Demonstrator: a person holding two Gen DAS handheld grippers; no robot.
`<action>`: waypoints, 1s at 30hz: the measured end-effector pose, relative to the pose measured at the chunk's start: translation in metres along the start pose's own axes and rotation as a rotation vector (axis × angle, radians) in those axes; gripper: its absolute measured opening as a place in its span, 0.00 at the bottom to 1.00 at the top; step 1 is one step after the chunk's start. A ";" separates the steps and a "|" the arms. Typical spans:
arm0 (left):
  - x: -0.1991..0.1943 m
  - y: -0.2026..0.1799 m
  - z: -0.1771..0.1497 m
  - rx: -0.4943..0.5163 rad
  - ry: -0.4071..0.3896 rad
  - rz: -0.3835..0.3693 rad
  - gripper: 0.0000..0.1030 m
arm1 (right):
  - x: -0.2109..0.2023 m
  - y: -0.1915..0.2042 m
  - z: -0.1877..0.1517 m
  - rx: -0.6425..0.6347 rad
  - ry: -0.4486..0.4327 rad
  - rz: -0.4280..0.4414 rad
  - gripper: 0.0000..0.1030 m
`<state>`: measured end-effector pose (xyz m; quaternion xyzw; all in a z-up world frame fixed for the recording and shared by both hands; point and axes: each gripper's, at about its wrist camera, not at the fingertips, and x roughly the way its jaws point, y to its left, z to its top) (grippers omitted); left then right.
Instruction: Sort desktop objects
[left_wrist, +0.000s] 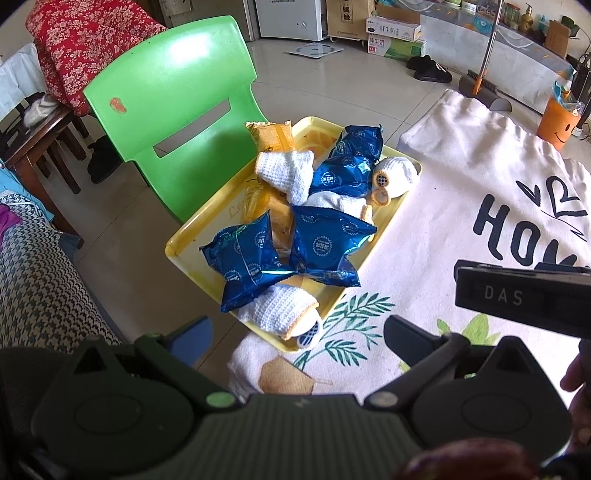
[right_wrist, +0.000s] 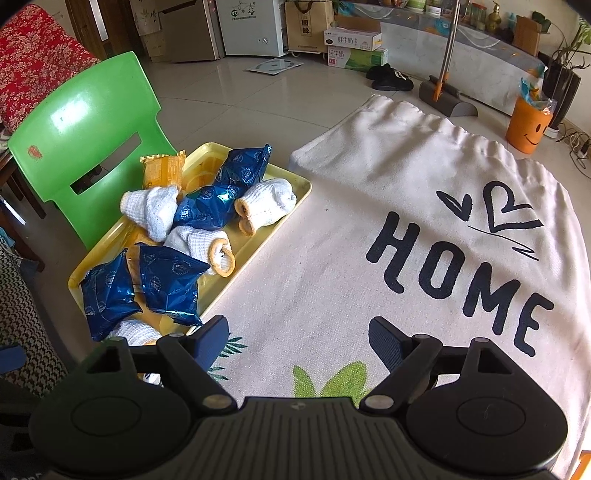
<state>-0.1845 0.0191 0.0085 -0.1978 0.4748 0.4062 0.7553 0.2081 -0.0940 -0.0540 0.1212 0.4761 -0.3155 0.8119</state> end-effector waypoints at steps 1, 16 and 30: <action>0.001 0.000 0.000 0.000 0.003 0.000 0.99 | 0.001 0.000 0.000 0.001 0.001 -0.001 0.81; 0.011 -0.002 0.002 0.015 0.030 0.002 0.99 | 0.010 0.005 0.003 -0.017 0.014 -0.004 0.81; 0.015 -0.002 0.003 0.014 0.041 0.003 0.99 | 0.013 0.010 0.007 -0.022 0.011 0.001 0.81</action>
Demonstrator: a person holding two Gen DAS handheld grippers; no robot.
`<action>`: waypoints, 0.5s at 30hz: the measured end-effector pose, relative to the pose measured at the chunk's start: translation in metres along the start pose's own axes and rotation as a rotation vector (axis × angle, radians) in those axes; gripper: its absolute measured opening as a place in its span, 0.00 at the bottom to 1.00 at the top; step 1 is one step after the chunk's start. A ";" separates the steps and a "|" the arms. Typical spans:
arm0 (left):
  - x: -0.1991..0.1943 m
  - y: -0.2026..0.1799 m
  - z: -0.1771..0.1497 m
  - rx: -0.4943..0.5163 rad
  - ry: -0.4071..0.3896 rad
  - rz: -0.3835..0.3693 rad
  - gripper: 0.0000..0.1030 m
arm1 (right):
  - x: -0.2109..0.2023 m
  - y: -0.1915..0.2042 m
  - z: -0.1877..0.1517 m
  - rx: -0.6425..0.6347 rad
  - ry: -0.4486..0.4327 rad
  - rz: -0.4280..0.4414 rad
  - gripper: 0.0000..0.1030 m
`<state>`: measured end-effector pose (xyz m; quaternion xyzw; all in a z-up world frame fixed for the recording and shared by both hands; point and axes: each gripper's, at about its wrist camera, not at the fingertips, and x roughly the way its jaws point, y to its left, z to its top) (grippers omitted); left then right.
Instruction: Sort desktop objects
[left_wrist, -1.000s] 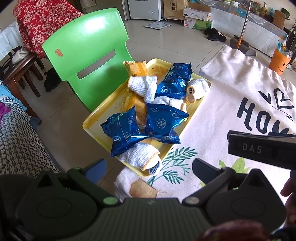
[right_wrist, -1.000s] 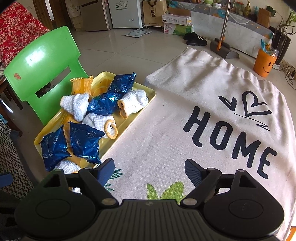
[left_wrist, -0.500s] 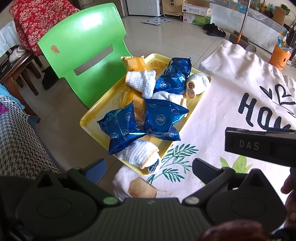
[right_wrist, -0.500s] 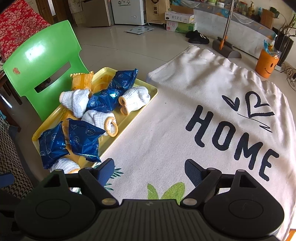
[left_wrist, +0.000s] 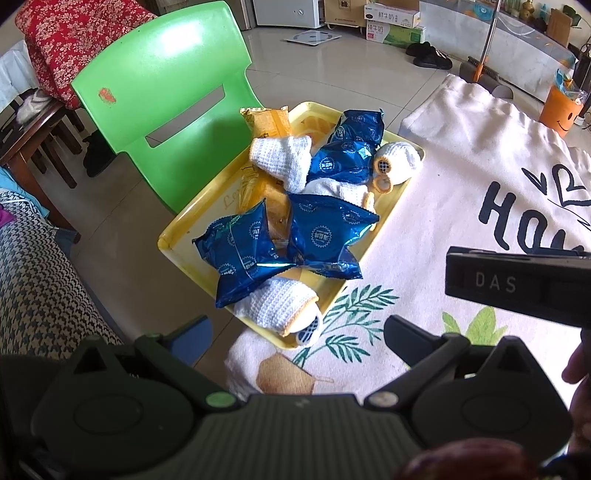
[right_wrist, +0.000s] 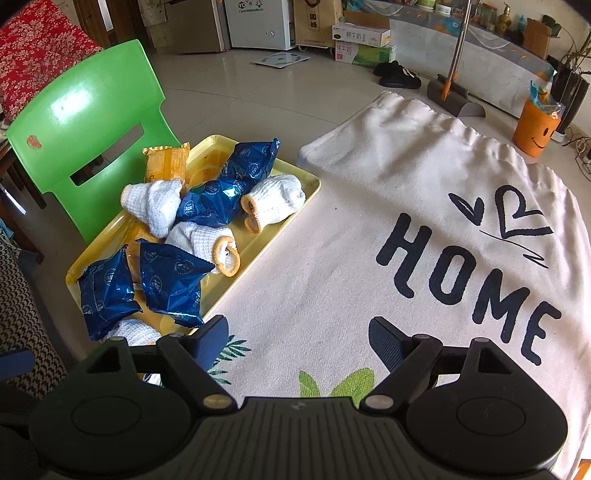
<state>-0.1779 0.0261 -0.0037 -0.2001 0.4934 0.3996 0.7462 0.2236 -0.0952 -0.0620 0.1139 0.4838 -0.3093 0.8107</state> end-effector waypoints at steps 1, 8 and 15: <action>0.000 0.000 0.000 -0.001 -0.001 0.000 0.99 | 0.000 0.000 0.000 0.001 -0.001 0.001 0.81; -0.001 0.001 0.000 -0.001 -0.003 0.000 0.99 | 0.001 0.000 0.000 0.002 -0.002 0.002 0.81; -0.002 -0.001 0.000 0.001 -0.005 0.001 1.00 | 0.001 0.000 0.000 0.002 -0.003 0.003 0.81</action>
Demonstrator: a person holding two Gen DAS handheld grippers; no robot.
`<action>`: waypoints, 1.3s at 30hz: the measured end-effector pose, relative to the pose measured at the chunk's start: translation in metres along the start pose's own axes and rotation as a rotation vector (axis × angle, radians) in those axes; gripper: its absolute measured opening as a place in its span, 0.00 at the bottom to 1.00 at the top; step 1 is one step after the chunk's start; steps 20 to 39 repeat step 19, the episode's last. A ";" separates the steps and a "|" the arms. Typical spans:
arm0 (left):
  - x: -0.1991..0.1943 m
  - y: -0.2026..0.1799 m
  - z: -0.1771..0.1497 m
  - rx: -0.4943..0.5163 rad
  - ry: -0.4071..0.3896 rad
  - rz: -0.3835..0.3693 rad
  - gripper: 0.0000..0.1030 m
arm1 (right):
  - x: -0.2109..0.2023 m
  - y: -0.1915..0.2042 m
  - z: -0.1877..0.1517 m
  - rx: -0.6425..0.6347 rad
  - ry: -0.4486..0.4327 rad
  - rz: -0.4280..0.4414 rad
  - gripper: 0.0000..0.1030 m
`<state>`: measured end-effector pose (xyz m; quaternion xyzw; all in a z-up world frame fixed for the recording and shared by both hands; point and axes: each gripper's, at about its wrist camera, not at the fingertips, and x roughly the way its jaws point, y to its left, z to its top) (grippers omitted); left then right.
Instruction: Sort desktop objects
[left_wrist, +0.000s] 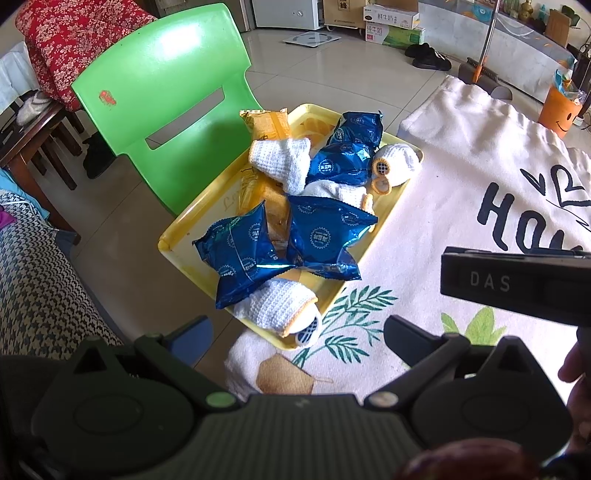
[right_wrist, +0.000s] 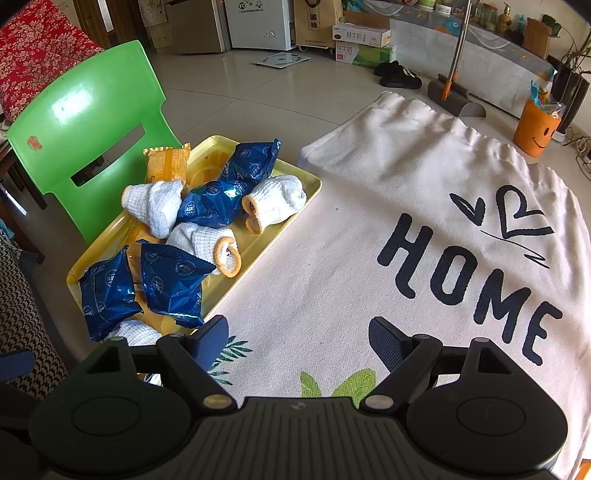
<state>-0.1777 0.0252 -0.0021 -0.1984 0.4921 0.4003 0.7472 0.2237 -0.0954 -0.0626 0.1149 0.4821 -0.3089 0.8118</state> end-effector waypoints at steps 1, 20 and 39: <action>0.000 0.000 0.000 0.000 -0.001 0.000 1.00 | 0.000 0.000 0.000 0.000 0.000 0.000 0.81; -0.001 -0.001 0.000 0.011 -0.005 0.004 0.99 | 0.001 0.003 -0.001 -0.005 -0.001 0.001 0.81; -0.001 -0.001 0.000 0.011 -0.005 0.004 0.99 | 0.001 0.003 -0.001 -0.005 -0.001 0.001 0.81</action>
